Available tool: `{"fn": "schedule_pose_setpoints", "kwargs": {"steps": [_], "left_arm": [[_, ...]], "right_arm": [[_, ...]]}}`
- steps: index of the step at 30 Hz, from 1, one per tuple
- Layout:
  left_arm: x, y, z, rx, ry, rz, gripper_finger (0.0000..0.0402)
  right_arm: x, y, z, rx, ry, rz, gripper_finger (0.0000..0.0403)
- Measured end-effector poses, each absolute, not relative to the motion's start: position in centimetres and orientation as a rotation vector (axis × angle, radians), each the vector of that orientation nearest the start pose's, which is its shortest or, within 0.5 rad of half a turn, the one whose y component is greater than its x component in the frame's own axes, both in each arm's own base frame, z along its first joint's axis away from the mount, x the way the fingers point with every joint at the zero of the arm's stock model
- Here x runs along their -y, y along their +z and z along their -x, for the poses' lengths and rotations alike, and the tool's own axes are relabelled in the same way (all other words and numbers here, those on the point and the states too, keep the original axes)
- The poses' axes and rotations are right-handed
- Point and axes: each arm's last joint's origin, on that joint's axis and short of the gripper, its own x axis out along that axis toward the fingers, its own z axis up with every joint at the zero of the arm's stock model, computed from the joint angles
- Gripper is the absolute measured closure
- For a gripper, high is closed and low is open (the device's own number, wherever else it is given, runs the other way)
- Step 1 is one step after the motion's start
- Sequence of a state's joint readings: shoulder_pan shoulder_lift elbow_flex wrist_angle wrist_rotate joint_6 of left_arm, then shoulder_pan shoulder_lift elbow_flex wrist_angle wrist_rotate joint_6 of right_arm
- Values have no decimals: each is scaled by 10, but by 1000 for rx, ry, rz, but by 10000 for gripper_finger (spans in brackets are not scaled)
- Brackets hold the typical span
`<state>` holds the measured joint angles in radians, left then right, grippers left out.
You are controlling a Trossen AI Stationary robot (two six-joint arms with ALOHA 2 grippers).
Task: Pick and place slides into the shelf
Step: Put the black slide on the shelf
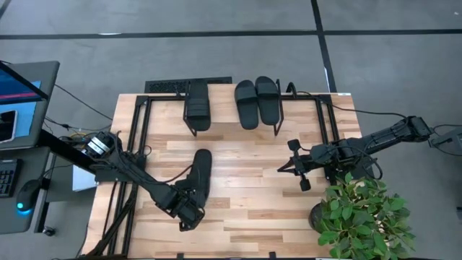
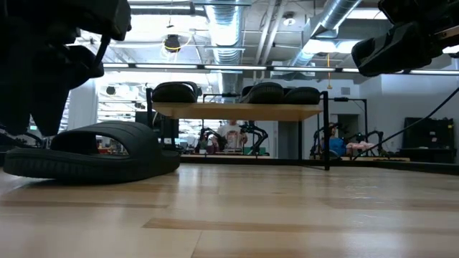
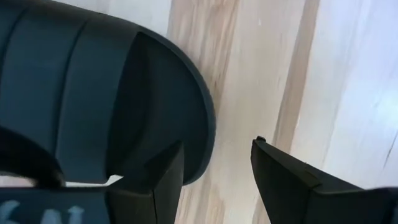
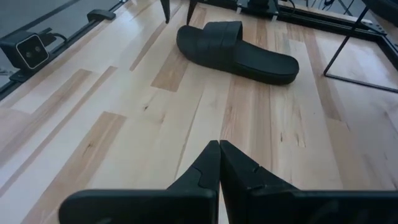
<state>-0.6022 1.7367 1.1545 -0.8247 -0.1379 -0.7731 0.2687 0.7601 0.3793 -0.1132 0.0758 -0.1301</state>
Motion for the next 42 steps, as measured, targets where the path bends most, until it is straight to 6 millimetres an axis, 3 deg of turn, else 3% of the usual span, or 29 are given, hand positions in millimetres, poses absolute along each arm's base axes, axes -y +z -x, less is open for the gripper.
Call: {"fn": "schedule_pose_setpoints", "kwargs": {"steps": [23, 33, 42], "left_arm": [[158, 154, -259, -1360, 168, 171, 226], [159, 145, -265, -1224, 89, 125, 226], [154, 131, -254, -1231, 113, 158, 226]], "right_arm": [[-41, 197, -157, -491, 221, 214, 403], [-41, 197, -157, -491, 221, 214, 403], [-41, 197, -157, -491, 221, 214, 403]]}}
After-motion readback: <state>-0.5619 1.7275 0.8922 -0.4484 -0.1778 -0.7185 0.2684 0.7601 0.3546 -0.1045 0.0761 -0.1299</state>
